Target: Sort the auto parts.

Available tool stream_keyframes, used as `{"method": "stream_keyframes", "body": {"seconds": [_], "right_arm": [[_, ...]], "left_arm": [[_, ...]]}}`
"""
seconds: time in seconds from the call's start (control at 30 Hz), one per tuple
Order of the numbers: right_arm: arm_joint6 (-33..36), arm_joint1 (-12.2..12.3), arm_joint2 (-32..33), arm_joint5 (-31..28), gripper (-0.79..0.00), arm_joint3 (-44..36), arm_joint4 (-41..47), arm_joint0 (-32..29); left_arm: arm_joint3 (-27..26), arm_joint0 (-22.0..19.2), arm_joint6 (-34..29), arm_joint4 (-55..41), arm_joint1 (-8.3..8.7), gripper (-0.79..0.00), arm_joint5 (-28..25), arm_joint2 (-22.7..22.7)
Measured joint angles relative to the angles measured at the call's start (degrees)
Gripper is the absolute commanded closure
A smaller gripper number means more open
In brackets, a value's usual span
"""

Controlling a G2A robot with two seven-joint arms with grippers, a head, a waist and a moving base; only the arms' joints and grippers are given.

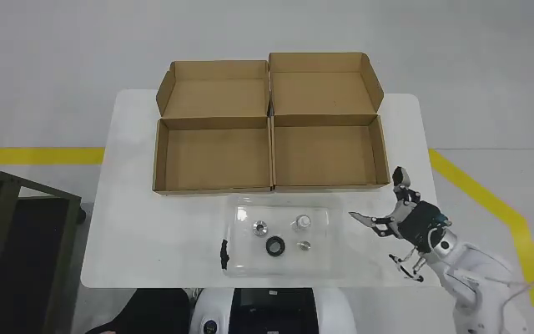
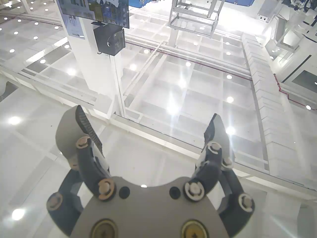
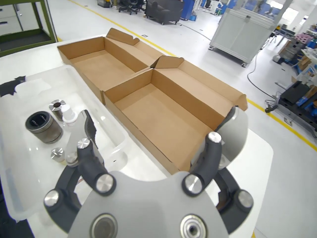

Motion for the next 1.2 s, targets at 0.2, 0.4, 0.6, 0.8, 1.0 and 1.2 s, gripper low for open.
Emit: {"method": "stream_keyframes", "body": {"seconds": [0.2, 0.4, 0.6, 0.8, 1.0, 1.2], "right_arm": [[2.0, 0.6, -4.9, -5.4, -0.785, -2.9, -4.0, 1.1], [4.9, 1.1, -10.1, -8.0, -0.785, -2.8, -7.4, 2.2], [7.5, 1.4, -14.1, -8.9, -0.785, -0.9, -8.9, 3.7], [10.3, 1.7, -16.9, -8.9, -0.785, 0.3, -10.9, 5.8], [12.1, 2.0, -19.5, -8.2, -0.785, 1.9, -11.6, 7.3], [16.1, 2.0, -20.9, -6.7, -0.763, 3.7, -8.7, 8.7]], "left_arm": [[0.0, 0.0, 0.0, 0.0, 0.0, -0.785, 0.0, 0.0], [0.0, 0.0, 0.0, 0.0, 0.0, -0.785, 0.0, 0.0], [0.0, 0.0, 0.0, 0.0, 0.0, -0.785, 0.0, 0.0], [0.0, 0.0, 0.0, 0.0, 0.0, -0.785, 0.0, 0.0], [0.0, 0.0, 0.0, 0.0, 0.0, -0.785, 0.0, 0.0], [0.0, 0.0, 0.0, 0.0, 0.0, -0.785, 0.0, 0.0]]}}
